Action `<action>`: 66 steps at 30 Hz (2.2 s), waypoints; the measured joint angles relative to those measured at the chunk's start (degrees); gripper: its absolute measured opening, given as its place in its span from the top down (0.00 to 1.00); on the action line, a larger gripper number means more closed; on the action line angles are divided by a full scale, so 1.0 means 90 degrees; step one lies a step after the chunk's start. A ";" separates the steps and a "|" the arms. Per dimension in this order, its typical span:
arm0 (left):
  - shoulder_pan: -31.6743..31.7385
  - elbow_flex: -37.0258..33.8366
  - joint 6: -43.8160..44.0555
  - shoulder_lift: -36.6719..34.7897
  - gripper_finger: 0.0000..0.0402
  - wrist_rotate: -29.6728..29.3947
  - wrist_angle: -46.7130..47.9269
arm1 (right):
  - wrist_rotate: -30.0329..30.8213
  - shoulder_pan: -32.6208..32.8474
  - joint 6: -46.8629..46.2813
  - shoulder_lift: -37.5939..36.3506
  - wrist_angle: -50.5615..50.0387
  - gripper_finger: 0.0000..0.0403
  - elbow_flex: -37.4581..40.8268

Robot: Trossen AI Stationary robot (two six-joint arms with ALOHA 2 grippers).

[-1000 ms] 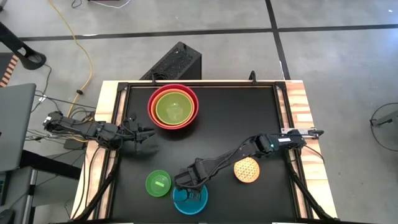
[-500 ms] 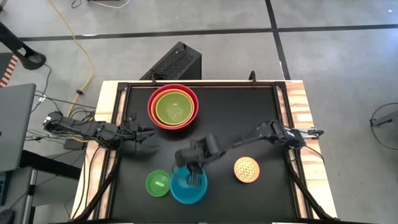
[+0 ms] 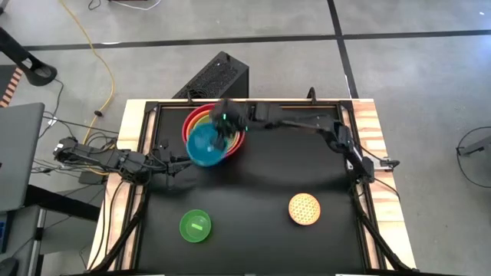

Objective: Nest bowls inside each other
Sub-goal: Stack the blue bowl on top of the light green bowl

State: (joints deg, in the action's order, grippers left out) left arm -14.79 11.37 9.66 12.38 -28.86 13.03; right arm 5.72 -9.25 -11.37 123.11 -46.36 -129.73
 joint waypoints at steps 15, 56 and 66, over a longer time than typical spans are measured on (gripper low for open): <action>0.0002 0.0000 -0.0047 -0.0002 0.78 -0.0018 0.0054 | -0.1154 -0.1375 -0.0984 0.1068 0.0572 0.96 -0.0002; 0.0005 -0.0001 -0.0001 -0.0002 0.78 -0.0009 0.0057 | -0.0741 -0.1348 -0.1203 0.1144 0.0406 0.96 0.0510; 0.0005 -0.0001 0.0000 -0.0001 0.78 0.0005 0.0055 | -0.0780 -0.1297 -0.1188 0.1144 0.0574 0.85 0.0510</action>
State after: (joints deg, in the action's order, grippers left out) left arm -14.74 11.36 9.66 12.37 -28.82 13.52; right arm -1.30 -20.93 -22.06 133.40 -41.19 -125.14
